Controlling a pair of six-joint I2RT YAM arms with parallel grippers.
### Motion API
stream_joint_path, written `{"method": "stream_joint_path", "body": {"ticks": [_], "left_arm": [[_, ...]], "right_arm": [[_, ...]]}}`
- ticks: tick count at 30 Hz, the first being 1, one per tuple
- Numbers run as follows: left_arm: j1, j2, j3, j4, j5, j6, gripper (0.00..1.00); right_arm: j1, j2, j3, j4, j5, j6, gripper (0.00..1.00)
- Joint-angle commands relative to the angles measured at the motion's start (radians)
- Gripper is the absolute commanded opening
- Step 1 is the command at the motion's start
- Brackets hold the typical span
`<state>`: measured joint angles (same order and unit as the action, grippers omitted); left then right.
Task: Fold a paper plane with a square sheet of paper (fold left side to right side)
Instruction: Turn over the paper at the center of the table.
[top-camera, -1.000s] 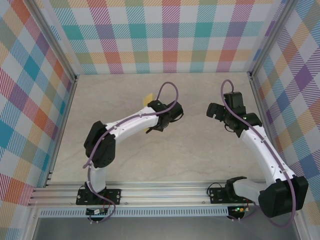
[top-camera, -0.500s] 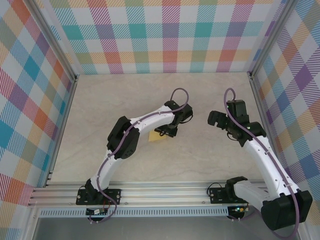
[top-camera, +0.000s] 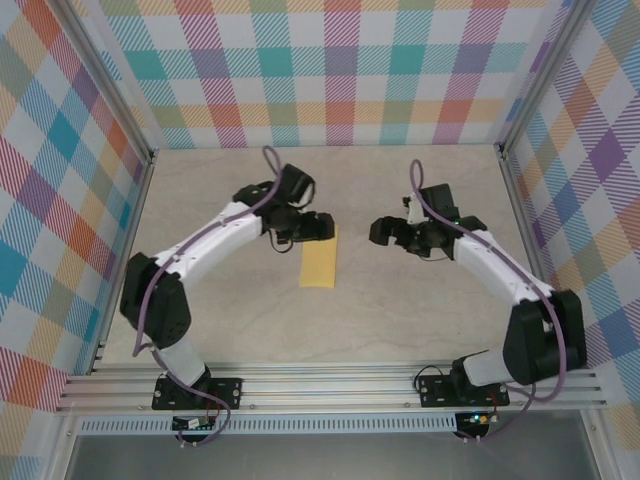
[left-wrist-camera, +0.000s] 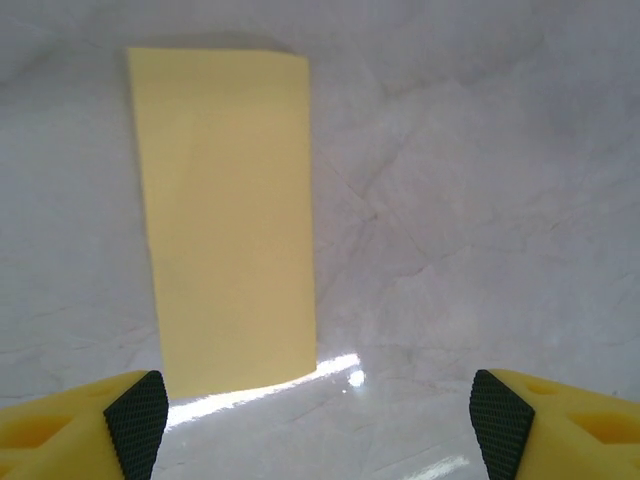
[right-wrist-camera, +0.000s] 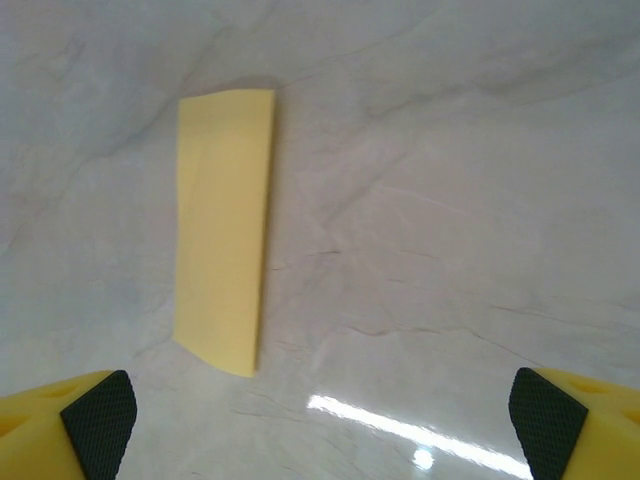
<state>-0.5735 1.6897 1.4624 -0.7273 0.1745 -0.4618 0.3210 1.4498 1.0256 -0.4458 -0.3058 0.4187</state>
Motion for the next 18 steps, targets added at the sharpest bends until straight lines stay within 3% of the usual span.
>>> {"method": "stream_joint_path", "body": {"ticks": [1,8,18], "left_arm": [[0.086,-0.015,-0.149,0.178,0.176,-0.042,0.81],[0.188,0.005,-0.291,0.304,0.249,-0.068,0.76],[0.198,0.116,-0.300,0.346,0.284,-0.067,0.68]], "right_arm": [[0.075,0.134,0.106,0.134,-0.118,0.025,0.99],[0.131,0.453,0.326,0.231,-0.167,0.071,0.97],[0.153,0.694,0.514,0.196,-0.203,0.103,0.94]]}}
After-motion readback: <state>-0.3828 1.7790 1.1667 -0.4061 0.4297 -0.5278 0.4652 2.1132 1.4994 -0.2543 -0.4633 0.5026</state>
